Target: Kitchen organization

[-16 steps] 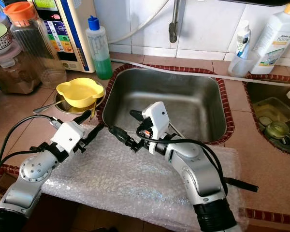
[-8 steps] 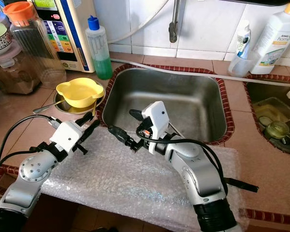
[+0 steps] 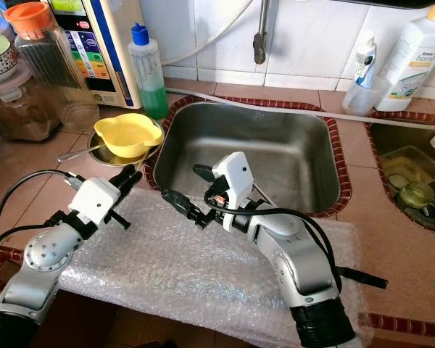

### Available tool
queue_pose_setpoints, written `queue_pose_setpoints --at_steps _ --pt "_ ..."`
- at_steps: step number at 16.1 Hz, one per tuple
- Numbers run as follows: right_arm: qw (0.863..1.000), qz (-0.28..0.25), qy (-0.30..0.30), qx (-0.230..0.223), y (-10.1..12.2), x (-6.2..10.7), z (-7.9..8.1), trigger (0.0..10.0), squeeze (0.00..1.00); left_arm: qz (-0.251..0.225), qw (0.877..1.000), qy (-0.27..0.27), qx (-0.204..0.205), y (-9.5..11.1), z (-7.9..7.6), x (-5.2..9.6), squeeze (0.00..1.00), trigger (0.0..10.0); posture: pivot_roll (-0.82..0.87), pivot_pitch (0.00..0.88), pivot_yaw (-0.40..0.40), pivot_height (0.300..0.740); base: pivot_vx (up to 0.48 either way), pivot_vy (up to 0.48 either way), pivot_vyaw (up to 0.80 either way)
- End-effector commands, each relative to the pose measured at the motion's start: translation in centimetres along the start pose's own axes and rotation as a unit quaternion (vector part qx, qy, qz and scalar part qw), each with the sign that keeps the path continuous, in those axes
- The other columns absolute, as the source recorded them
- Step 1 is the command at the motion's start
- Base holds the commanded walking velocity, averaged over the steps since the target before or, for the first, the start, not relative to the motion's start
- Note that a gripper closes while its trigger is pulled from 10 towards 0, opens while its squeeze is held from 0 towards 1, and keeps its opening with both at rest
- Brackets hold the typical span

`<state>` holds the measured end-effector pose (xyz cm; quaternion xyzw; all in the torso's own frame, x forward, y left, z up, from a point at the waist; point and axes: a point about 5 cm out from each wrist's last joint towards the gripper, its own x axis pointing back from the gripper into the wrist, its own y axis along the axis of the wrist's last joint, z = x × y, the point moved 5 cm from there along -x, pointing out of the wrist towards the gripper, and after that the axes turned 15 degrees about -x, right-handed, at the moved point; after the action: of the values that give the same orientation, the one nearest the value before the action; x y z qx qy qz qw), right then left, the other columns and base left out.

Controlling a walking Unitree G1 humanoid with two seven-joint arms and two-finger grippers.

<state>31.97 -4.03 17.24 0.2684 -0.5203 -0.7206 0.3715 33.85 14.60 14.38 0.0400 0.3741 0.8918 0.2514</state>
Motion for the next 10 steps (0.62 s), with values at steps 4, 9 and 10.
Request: queue_pose_setpoints --at_steps 4,9,10 --pt "1.000 -0.014 0.000 0.010 1.0 0.1 0.0 10.0 0.00 0.014 1.000 0.000 -0.010 -0.6 0.5 1.5 0.00 0.0 -0.16 0.141 0.062 0.740 0.000 0.000 0.00" --pt "1.000 -0.024 -0.005 0.014 1.5 0.0 -0.5 10.0 0.00 0.038 0.999 0.009 -0.016 -1.6 1.4 2.6 0.00 0.0 -0.16 0.141 0.059 0.740 0.000 0.000 0.00" --pt "1.000 -0.025 -0.006 0.015 1.6 0.0 -0.6 10.0 0.00 0.039 0.999 0.009 -0.017 -1.7 1.6 2.9 0.00 0.0 -0.15 0.137 0.058 0.740 0.000 0.000 0.00"
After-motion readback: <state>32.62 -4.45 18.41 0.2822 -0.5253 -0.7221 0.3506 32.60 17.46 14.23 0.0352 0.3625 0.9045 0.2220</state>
